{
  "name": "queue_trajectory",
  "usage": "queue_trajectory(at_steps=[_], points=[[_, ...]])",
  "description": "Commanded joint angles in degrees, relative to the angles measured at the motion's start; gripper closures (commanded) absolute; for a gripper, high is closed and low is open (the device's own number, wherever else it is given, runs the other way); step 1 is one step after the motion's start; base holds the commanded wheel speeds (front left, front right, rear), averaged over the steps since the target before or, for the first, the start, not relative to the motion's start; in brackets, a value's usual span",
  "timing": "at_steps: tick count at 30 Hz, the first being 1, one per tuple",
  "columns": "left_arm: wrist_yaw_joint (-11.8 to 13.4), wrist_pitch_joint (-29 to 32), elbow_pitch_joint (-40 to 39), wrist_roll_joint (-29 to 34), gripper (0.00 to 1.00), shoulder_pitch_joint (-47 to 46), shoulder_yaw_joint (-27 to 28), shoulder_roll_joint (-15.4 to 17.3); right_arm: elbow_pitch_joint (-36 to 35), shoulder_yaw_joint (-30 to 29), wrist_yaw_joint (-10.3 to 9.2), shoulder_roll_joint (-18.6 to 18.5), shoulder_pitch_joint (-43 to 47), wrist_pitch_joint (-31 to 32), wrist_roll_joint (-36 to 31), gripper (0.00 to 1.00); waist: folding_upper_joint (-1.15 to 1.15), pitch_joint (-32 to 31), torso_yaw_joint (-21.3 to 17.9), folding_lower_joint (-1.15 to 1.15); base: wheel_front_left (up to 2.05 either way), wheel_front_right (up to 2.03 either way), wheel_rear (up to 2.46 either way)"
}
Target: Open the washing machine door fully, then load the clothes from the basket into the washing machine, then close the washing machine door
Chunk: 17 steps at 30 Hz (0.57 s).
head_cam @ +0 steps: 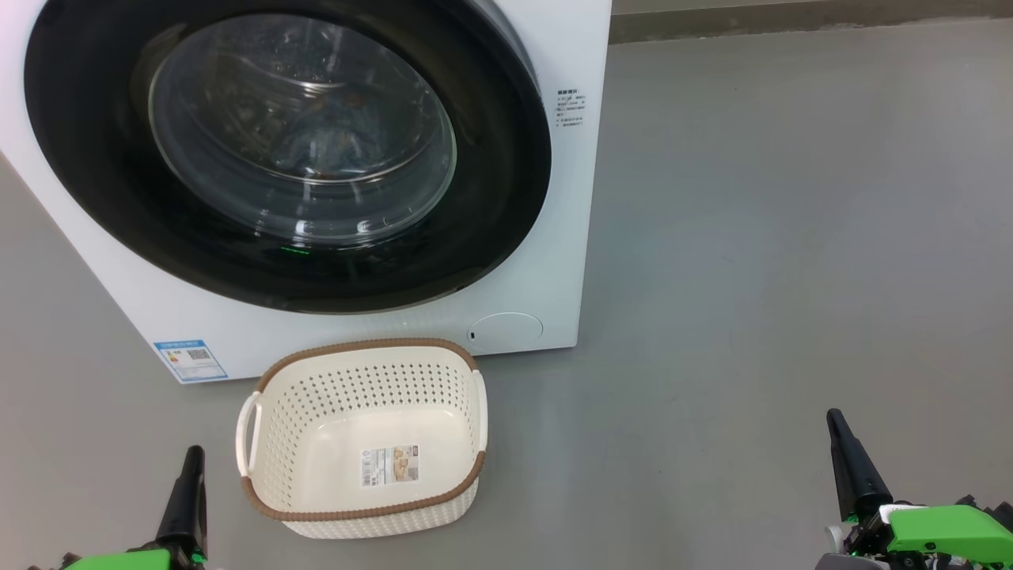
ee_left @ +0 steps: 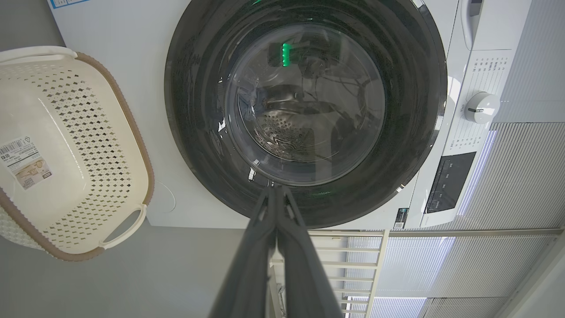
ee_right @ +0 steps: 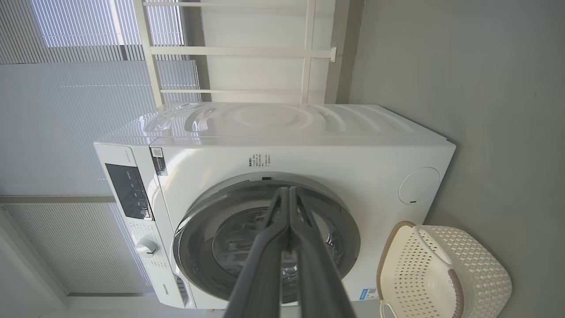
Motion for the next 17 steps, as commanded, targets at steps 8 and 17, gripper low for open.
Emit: queue_trajectory(at_steps=[8, 17], points=[[-0.66, 0.37, -1.11, 0.44, 1.00, -2.32, 2.06, 0.82, -1.42, 1.33, 0.09, -0.58, -2.32, 0.43, 0.24, 1.00, 0.00, 0.00, 0.00, 0.00, 0.00, 0.00, 0.00], [-0.66, 0.39, -1.10, 0.46, 1.00, -2.32, 2.08, 0.81, -1.42, 1.33, 0.09, -0.58, -2.32, 0.43, 0.24, 1.00, 0.00, 0.00, 0.00, 0.00, 0.00, 0.00, 0.00]])
